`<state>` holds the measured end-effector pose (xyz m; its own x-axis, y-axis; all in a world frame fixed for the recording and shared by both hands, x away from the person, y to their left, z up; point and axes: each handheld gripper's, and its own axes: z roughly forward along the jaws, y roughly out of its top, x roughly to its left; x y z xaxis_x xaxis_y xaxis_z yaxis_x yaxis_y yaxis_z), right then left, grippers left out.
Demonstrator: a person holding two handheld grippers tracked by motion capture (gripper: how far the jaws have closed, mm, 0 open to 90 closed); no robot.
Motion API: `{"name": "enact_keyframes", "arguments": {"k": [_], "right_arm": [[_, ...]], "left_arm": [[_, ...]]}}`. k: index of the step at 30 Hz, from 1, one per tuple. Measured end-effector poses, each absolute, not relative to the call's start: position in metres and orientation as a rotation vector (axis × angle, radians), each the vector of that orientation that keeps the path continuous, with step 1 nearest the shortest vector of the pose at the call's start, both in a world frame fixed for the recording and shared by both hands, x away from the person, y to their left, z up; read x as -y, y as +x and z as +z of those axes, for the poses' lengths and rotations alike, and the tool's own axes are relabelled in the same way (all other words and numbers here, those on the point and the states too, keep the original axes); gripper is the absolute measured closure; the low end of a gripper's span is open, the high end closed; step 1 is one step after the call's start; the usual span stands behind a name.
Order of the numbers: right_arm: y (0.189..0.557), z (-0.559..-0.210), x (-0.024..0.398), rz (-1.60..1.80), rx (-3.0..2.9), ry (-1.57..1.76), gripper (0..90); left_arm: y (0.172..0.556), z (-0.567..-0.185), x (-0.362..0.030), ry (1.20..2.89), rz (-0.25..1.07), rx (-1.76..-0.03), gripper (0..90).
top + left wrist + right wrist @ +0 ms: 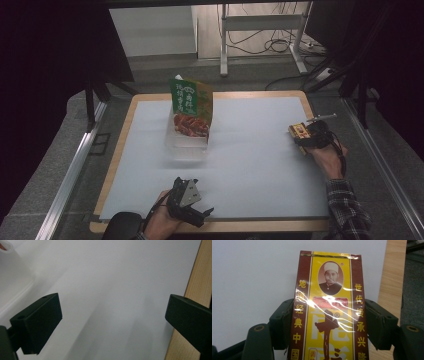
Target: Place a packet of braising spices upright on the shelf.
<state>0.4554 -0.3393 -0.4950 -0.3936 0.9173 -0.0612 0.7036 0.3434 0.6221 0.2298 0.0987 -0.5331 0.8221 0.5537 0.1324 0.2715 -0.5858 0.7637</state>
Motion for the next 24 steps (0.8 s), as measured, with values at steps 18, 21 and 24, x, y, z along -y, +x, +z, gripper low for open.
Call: {"name": "enact_keyframes", "arguments": {"k": [18,21,24], "right_arm": [[0.424,-0.488,0.306,0.799,-2.316,1.248,31.5],[0.418,-0.488,0.301,0.802,-2.336,1.219,31.5],[0.41,-0.487,0.295,0.818,-2.359,1.191,31.5]], "left_arm": [[0.229,-0.532,-0.099,2.216,0.463,-0.596,0.7],[0.229,-0.532,-0.099,2.217,0.464,-0.596,0.7],[0.229,-0.532,-0.098,2.217,0.464,-0.596,0.7]]}}
